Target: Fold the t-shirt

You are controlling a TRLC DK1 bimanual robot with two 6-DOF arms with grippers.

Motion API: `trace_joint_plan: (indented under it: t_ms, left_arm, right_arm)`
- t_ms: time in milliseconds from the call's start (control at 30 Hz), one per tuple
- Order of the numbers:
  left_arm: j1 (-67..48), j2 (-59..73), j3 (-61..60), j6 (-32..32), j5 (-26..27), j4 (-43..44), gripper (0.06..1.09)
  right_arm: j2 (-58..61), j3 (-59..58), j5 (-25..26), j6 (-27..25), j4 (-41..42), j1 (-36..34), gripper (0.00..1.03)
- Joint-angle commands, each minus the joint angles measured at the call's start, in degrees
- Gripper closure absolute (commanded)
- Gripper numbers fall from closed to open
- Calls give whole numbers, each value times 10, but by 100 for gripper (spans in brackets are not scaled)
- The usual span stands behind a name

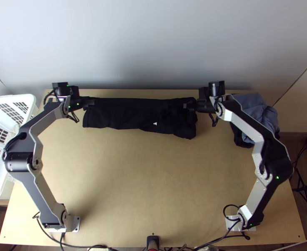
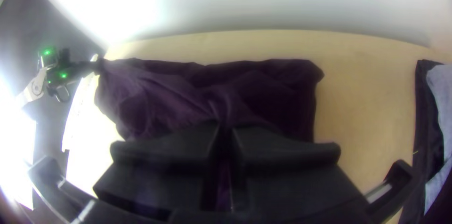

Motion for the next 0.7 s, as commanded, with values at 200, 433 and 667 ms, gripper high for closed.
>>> trace_joint_plan:
  t_ms: [200,433,667]
  left_arm:
    - [-10,107,104,3,-21,-48,103]
    - [-9,85,110,1,-21,-72,19]
    - [16,32,103,-2,-20,-114,12]
  right_arm:
    - [82,10,26,-9,55,-23,100]
    - [100,3,42,-26,74,-34,64]
    - [-10,-50,43,-4,55,-34,3]
